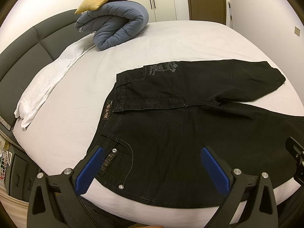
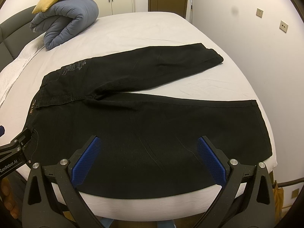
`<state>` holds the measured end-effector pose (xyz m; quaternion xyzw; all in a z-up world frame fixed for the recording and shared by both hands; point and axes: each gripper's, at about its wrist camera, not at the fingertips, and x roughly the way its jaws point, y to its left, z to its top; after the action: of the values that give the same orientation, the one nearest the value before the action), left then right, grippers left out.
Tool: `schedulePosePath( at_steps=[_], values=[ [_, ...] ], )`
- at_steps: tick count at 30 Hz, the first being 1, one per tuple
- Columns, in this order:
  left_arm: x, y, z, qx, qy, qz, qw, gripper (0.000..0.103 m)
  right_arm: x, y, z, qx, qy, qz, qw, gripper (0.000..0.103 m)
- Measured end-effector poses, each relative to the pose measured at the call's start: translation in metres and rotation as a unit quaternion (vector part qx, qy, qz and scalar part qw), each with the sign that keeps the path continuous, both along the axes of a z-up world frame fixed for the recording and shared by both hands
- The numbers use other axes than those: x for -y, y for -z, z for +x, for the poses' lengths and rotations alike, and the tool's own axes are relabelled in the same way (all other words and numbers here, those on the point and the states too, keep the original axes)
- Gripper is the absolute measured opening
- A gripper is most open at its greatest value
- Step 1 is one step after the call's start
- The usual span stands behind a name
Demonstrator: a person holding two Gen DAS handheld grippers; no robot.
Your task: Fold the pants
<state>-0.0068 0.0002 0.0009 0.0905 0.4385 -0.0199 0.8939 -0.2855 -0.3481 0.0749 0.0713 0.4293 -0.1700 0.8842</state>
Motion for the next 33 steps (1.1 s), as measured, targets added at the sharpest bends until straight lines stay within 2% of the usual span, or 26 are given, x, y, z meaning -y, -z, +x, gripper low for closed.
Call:
schedulePosePath(
  at_steps=[24, 29, 31, 33],
  values=[
    [0.000, 0.007, 0.006, -0.006, 0.009, -0.002, 0.9999, 0.103, -0.003, 0.002, 0.007, -0.011, -0.008, -0.001, 1.000, 0.103],
    [-0.007, 0.013, 0.032, -0.018, 0.028, -0.031, 0.9989, 0.103, 0.002, 0.004, 0.024, -0.008, -0.040, 0.010, 0.999, 0.103],
    [-0.012, 0.018, 0.055, -0.049, 0.054, -0.054, 0.9959, 0.103, 0.003, 0.003, 0.034, -0.006, -0.063, 0.019, 0.998, 0.103],
    [-0.017, 0.020, 0.077, -0.063, 0.076, -0.088, 0.9912, 0.103, 0.008, 0.000, 0.051, -0.002, -0.103, 0.043, 0.994, 0.103]
  ],
)
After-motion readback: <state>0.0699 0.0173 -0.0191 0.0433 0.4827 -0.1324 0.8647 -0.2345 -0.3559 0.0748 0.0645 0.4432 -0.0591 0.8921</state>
